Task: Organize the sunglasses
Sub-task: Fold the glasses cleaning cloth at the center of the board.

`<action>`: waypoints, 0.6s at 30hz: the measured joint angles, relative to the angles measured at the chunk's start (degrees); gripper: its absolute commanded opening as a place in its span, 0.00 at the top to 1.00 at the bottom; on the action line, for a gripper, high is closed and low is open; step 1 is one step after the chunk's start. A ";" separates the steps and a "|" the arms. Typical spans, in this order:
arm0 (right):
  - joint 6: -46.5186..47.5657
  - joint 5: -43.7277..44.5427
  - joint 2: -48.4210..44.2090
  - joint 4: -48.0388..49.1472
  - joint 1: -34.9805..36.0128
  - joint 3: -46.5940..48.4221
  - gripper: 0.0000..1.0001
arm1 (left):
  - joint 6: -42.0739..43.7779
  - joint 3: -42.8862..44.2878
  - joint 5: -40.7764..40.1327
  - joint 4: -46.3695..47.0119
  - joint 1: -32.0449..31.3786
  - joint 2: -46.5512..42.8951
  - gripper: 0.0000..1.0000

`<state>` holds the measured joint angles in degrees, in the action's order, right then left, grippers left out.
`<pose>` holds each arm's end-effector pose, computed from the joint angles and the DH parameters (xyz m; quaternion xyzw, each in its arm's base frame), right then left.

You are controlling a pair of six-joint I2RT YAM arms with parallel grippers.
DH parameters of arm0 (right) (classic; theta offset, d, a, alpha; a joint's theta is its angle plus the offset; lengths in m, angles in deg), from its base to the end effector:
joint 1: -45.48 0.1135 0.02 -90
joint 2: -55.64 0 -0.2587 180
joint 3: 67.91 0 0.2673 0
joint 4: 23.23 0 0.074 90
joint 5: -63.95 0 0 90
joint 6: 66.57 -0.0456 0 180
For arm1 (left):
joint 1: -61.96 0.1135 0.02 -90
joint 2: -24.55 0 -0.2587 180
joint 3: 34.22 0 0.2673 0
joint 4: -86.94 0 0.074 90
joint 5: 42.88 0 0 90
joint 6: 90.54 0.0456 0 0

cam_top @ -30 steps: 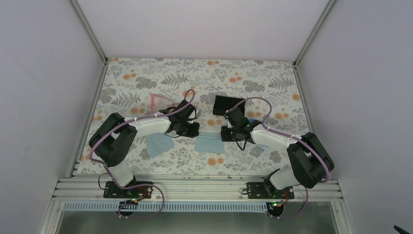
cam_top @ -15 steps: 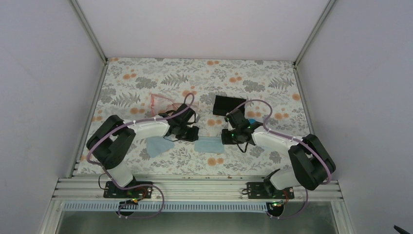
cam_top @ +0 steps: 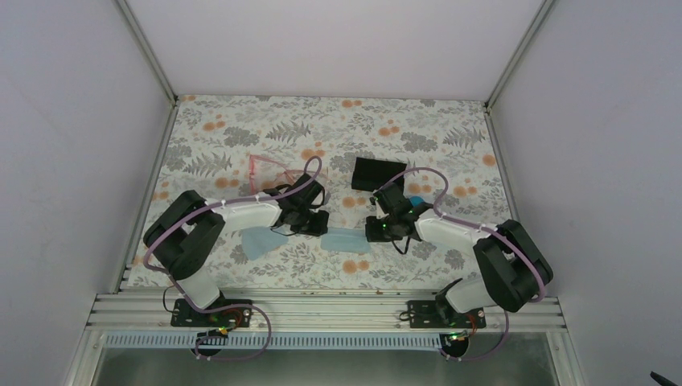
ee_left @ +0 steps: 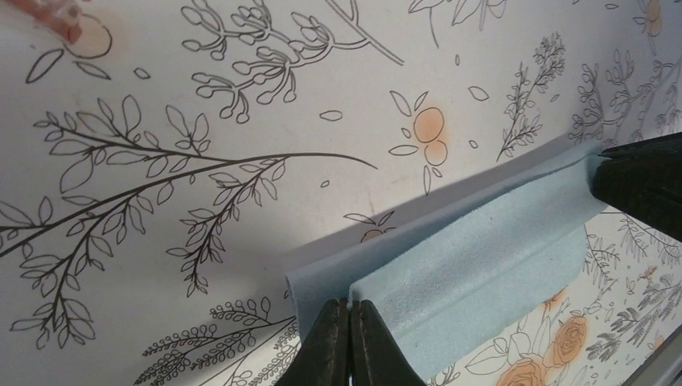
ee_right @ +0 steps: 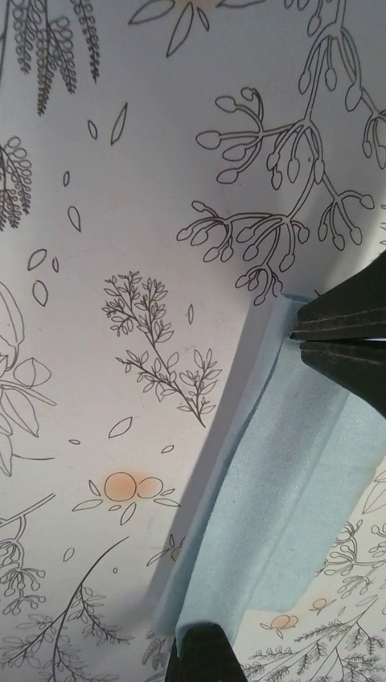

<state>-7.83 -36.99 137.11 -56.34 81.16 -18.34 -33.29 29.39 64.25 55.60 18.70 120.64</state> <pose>0.2051 0.1579 0.1204 -0.0581 0.9704 0.1964 0.1283 0.2273 -0.2324 0.1217 0.1218 0.9560 -0.2522 0.0871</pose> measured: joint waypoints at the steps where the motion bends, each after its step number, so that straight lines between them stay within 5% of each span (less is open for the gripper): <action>1: 0.02 -0.22 0.15 0.02 0.00 0.00 0.96 | -0.20 -0.09 -0.22 0.02 0.00 0.00 0.98; 18: 0.00 -0.55 0.31 0.63 0.26 -0.70 0.96 | -1.16 -0.72 -0.13 0.76 -0.63 0.07 0.98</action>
<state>-7.83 -37.53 137.42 -55.71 81.43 -19.04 -34.45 28.67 64.12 56.37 18.06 120.71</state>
